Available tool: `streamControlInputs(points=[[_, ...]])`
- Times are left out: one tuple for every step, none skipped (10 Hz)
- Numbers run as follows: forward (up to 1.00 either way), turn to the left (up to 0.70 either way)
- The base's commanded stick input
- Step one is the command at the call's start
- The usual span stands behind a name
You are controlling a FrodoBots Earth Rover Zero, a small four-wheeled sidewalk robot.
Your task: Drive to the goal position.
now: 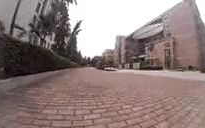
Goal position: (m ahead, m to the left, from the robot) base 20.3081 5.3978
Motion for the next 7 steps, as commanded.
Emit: streamControlInputs(points=[[0.70, 0.14], [0.70, 0.14], [0.70, 0.14], [0.70, 0.14], [0.70, 0.14], [0.70, 0.14], [0.70, 0.14]])
